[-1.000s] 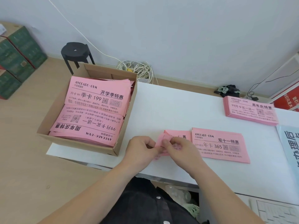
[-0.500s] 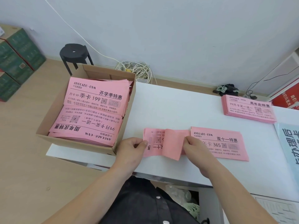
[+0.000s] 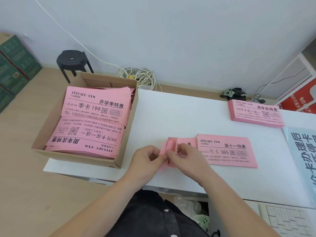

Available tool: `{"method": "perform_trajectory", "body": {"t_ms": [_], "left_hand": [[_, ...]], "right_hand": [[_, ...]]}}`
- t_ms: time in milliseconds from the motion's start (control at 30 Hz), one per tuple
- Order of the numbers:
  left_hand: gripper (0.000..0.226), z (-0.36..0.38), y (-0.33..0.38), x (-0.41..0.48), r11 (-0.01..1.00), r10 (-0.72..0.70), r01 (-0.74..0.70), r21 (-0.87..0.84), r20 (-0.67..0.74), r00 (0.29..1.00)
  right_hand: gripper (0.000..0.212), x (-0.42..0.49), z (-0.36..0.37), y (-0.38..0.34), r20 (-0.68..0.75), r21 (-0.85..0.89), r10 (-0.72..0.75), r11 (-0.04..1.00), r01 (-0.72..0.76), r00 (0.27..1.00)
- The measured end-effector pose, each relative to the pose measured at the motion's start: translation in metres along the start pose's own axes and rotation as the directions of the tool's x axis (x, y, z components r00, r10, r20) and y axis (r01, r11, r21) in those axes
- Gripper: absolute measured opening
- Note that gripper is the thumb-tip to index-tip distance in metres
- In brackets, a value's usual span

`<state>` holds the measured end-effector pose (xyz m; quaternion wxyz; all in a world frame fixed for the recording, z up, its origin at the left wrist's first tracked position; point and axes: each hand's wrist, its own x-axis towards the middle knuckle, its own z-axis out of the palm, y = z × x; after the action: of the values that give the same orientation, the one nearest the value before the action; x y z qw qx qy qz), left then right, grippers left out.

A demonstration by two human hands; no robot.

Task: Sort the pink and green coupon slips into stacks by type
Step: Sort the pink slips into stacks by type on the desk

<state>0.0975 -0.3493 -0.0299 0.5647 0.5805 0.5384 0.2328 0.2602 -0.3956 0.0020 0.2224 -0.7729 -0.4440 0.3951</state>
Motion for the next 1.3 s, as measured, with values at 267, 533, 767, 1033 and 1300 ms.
{"method": "perform_trajectory", "body": {"t_ms": [267, 533, 767, 1033, 1300], "left_hand": [[0.010, -0.011, -0.016, 0.010, 0.983, -0.175, 0.160, -0.093, -0.173, 0.969], [0.019, -0.012, -0.012, 0.007, 0.976, -0.194, 0.180, -0.120, -0.109, 0.975], [0.019, -0.007, -0.004, 0.004, 0.975, -0.153, 0.144, -0.171, -0.045, 0.987], [0.010, -0.003, 0.003, 0.007, 0.998, -0.024, 0.015, -0.059, -0.153, 0.988], [0.012, -0.048, 0.077, 0.036, 0.992, 0.117, -0.118, -0.035, -0.038, 0.992]], "right_hand": [[0.022, 0.005, -0.007, 0.012, -0.025, 0.037, 0.129, 0.991, -0.128, 0.991], [0.028, 0.003, -0.008, 0.009, -0.028, 0.001, 0.116, 0.993, -0.116, 0.993], [0.026, 0.004, -0.002, 0.010, -0.064, 0.014, 0.112, 0.994, -0.111, 0.992], [0.025, 0.001, 0.001, 0.002, -0.329, -0.020, -0.024, 1.000, 0.019, 0.944], [0.020, -0.003, -0.028, -0.031, -0.492, -0.288, -0.200, 0.956, 0.059, 0.847]]}}
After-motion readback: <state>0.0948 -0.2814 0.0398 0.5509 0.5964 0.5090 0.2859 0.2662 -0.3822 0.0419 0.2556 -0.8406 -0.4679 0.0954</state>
